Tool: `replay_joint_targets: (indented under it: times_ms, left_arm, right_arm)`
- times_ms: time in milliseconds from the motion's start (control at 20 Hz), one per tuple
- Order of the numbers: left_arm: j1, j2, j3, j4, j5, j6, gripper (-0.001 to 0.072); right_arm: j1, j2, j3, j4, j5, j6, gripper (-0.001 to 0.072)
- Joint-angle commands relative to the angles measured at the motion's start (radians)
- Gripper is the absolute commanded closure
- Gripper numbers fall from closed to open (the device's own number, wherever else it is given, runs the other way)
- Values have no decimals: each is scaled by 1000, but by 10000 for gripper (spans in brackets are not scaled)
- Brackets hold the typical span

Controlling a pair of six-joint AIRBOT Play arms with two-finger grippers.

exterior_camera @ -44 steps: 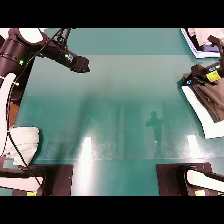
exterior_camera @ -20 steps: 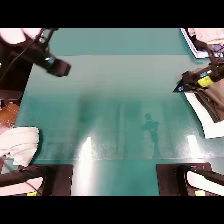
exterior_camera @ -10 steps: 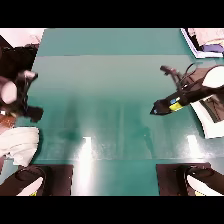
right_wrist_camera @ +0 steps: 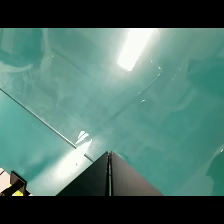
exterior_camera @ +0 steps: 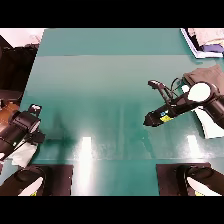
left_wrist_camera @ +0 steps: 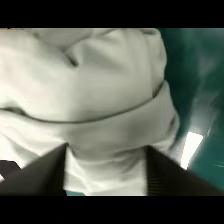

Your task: Fold the shirts.

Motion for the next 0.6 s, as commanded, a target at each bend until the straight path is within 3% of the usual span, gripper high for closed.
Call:
replay_joint_targets:
  times_ms: [0,100,300,400,550]
  left_arm:
    - [1,2,-12,8,43,-22,674]
    - [0,2,69,6,53,1,680]
    - [0,2,468,-106,47,196,680]
    - [0,2,699,-287,50,328,679]
    - [0,1,965,-678,97,512,680]
  right_arm:
    - [4,1,-4,1,-6,1,696]
    - [4,1,6,1,-6,1,696]
    - [4,1,130,0,-8,2,696]
    - [4,1,211,-1,-18,1,696]
    - [4,1,328,-3,-45,1,696]
